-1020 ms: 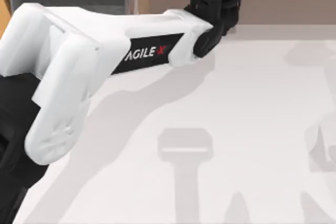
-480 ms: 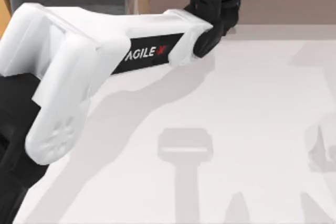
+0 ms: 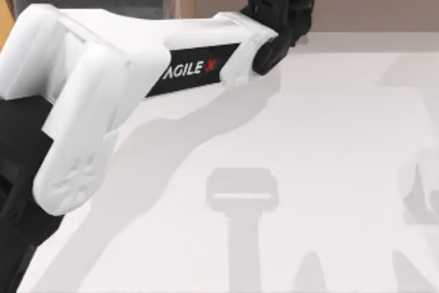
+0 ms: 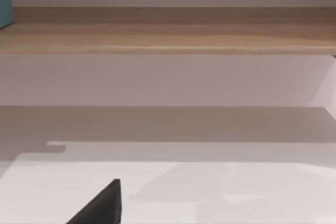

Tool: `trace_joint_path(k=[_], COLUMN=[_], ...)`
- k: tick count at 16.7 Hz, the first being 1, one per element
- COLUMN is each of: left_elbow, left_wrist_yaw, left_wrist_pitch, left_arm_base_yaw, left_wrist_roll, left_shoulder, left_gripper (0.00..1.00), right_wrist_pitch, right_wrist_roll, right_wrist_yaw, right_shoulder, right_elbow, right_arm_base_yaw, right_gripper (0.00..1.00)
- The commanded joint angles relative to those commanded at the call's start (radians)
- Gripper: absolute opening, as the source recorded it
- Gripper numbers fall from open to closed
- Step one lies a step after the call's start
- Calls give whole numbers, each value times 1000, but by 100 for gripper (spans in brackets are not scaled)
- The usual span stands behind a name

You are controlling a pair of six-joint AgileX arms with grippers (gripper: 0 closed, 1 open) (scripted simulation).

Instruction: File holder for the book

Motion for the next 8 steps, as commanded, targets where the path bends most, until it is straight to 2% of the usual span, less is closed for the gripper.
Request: trace_joint_path(k=[8], left_elbow=[28], left_wrist_yaw=[-1], left_wrist_pitch=[-47], left_arm_base_yaw=[-4], left_wrist_roll=[2], left_shoulder=[-20], left_gripper=[0], right_wrist_pitch=[0], right_wrist_roll=[0], right_wrist_yaw=[0], right_shoulder=[0], right_elbow=[0], right_arm_base_yaw=[0], right_gripper=[100])
